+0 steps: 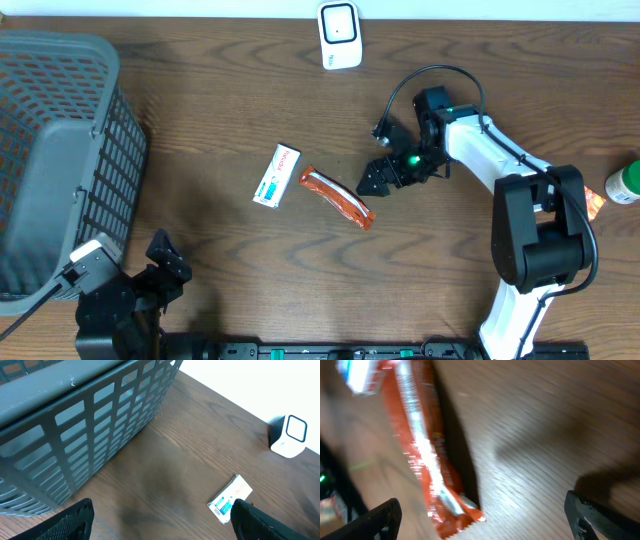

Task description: Scan the item barcode

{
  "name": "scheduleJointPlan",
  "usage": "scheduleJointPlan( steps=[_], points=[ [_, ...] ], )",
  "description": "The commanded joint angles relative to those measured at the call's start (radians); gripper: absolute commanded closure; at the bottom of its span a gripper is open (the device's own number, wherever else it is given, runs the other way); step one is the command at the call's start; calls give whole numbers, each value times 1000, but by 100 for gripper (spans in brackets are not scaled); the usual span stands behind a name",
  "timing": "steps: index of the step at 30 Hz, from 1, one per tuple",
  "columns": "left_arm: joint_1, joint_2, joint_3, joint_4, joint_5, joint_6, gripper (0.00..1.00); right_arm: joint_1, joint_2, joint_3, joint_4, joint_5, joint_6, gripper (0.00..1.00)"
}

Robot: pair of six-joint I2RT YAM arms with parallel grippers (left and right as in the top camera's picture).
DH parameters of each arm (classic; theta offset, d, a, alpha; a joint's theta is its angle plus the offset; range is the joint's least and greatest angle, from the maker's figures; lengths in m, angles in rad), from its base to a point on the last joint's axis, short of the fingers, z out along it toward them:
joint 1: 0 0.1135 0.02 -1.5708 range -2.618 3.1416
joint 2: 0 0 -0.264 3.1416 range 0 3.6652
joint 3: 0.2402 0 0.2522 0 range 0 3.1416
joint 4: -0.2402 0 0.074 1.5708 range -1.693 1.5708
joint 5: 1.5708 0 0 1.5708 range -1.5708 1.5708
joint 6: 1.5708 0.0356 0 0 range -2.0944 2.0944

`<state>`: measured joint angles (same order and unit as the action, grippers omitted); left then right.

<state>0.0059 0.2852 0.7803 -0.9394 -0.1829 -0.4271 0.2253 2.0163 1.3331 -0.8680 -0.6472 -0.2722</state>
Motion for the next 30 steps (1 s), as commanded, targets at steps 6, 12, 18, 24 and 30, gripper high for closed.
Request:
scheduleJointPlan(
  steps=[6, 12, 18, 24, 30],
  points=[
    [5, -5, 5, -3, -5, -9, 12, 66, 28, -4, -3, -117, -145, 1],
    [5, -5, 5, -3, -5, -9, 12, 105, 100, -4, 5, -105, -149, 1],
    [5, -5, 5, -3, -6, -9, 12, 126, 191, -4, -3, -46, -148, 30],
    [5, -5, 5, -3, -6, -9, 12, 126, 195, -4, -11, 14, -148, 80],
    [5, -5, 5, -3, -5, -9, 12, 122, 189, 13, -19, 29, -125, 99]
  ],
)
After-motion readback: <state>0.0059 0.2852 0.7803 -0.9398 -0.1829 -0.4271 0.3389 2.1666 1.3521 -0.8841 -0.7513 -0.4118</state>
